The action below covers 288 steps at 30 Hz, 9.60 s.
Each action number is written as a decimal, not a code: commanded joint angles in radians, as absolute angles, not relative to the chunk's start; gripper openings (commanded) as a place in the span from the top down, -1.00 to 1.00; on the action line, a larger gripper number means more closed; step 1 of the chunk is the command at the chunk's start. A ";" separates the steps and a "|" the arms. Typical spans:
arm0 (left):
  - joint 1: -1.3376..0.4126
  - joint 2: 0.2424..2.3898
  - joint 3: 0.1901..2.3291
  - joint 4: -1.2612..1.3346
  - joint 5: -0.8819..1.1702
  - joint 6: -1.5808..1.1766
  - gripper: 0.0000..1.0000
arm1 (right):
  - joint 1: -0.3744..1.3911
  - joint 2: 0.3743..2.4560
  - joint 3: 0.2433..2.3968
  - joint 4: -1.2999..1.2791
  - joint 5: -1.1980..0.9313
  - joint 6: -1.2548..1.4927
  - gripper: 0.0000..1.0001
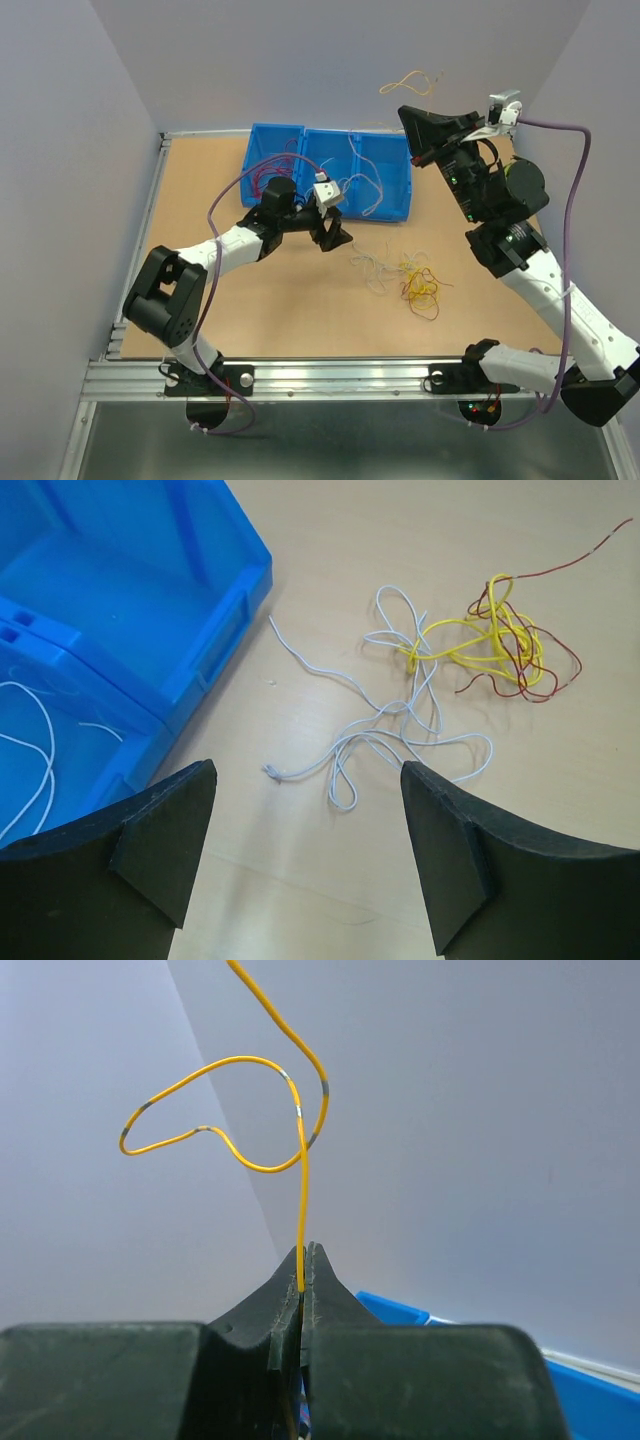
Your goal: Untangle the cables
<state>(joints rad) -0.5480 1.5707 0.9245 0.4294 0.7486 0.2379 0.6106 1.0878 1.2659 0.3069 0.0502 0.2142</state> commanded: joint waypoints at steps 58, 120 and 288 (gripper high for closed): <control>-0.531 1.410 0.857 0.609 0.337 0.184 -0.71 | 0.442 1.959 1.322 0.290 0.541 0.181 0.24; -0.522 1.445 0.888 0.584 0.227 0.170 -0.76 | 0.715 0.955 0.701 0.221 -0.072 0.319 0.99; -0.333 1.285 0.787 0.755 -0.253 -0.213 -0.77 | 0.623 2.019 2.011 0.767 0.388 0.208 0.99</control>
<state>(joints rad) -0.3336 1.3113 0.7971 0.6792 -0.2382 -0.2081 0.6651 2.0182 1.9369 0.7589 0.3679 0.1303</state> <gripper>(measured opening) 0.887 0.025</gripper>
